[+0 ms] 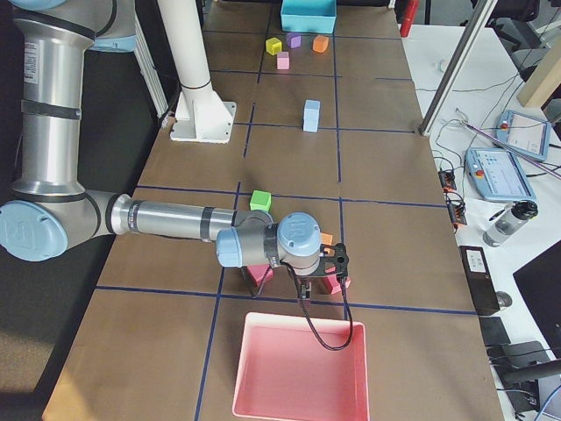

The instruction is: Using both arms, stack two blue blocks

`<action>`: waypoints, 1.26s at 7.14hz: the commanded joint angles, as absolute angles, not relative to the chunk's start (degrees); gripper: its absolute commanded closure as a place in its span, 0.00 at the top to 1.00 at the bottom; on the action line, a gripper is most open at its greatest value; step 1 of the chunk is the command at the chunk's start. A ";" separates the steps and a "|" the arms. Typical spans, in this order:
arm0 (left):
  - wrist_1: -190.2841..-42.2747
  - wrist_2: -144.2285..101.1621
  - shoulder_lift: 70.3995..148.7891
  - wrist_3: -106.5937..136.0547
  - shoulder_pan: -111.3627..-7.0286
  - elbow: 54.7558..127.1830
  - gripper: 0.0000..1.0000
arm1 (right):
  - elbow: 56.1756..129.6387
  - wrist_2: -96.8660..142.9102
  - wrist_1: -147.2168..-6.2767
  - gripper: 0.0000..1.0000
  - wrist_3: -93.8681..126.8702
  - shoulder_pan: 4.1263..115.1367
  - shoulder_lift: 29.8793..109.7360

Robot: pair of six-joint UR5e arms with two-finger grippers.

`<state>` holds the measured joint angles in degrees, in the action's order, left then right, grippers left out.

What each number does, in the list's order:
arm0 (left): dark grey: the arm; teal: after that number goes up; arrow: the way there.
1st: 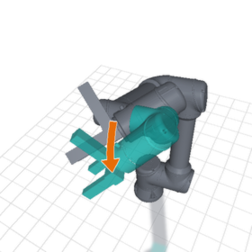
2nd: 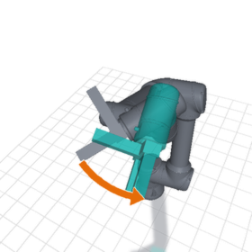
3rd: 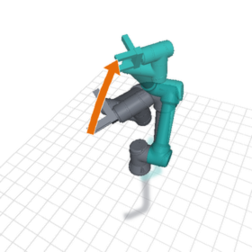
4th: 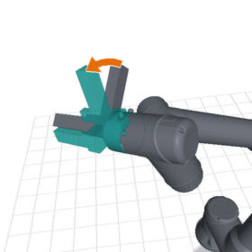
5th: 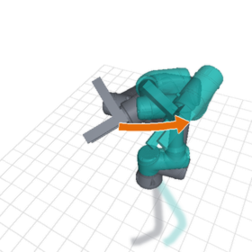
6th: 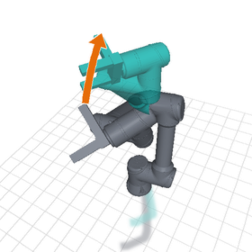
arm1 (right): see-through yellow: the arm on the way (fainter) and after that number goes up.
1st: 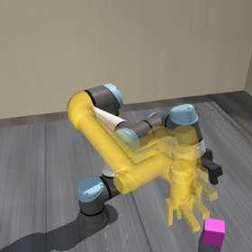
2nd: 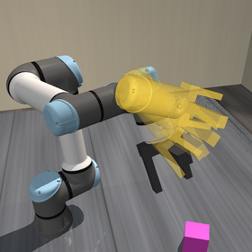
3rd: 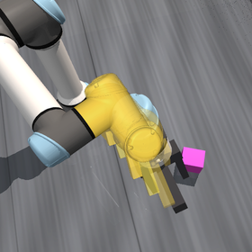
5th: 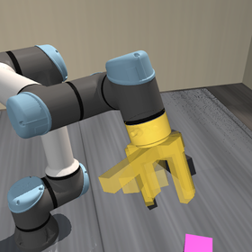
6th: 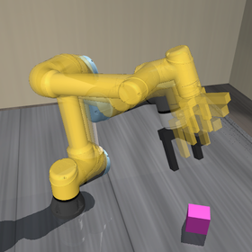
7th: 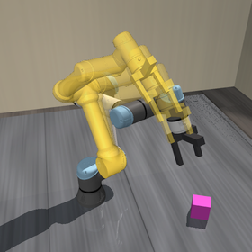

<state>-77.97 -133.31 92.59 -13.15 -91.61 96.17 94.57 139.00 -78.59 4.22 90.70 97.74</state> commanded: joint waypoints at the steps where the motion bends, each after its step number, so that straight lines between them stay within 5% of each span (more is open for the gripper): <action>1: -87.59 -133.33 91.58 -13.36 -92.72 85.99 1.00 | 94.57 138.96 -78.57 1.00 4.22 90.70 97.73; 9: -88.33 -134.82 91.67 -11.07 -92.72 86.48 1.00 | 94.57 138.87 -78.57 1.00 4.22 90.70 97.47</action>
<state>-88.29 -134.69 91.68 -11.07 -92.72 86.46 94.57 138.88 -78.55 4.22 90.70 97.55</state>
